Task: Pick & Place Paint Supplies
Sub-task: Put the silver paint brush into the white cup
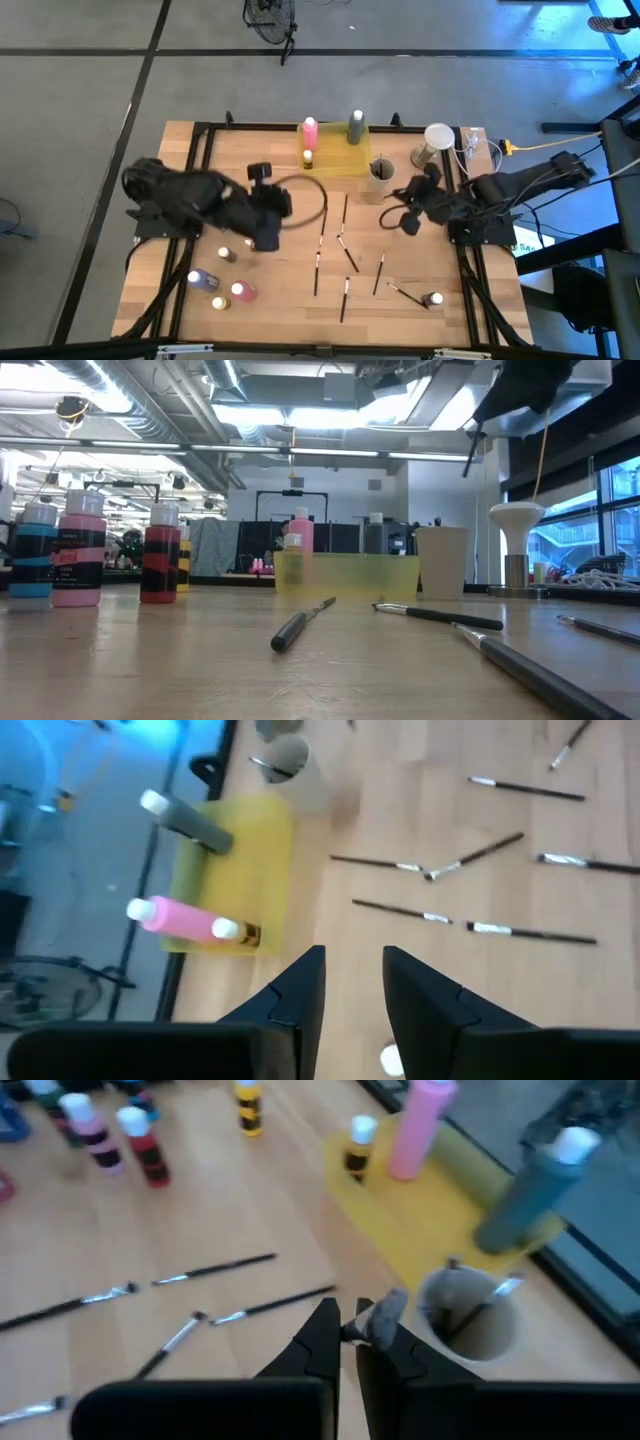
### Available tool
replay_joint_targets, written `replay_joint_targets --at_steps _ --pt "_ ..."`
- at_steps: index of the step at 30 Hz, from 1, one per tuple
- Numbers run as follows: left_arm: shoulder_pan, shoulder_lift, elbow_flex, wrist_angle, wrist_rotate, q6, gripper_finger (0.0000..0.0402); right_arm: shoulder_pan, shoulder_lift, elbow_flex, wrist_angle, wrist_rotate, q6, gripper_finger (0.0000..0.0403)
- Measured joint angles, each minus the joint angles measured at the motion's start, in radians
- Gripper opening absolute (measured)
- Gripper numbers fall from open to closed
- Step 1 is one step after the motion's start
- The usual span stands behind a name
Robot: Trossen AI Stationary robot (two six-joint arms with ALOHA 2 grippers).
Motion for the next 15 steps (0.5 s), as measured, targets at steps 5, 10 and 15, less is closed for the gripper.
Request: replay_joint_targets --at_steps 5,10,15 --pt "0.07 -0.075 0.0 0.0 0.1 0.094 0.0106 -0.069 -0.002 0.076 -0.091 -0.029 -0.025 0.0016" --pt "0.117 -0.141 0.0 0.0 0.223 0.162 0.0106 -0.152 0.0 0.108 -0.105 -0.085 -0.074 0.0016" --pt "0.136 -0.204 0.0 0.0 0.334 0.225 0.0105 -0.303 0.0 0.109 -0.103 -0.172 -0.16 0.0016"
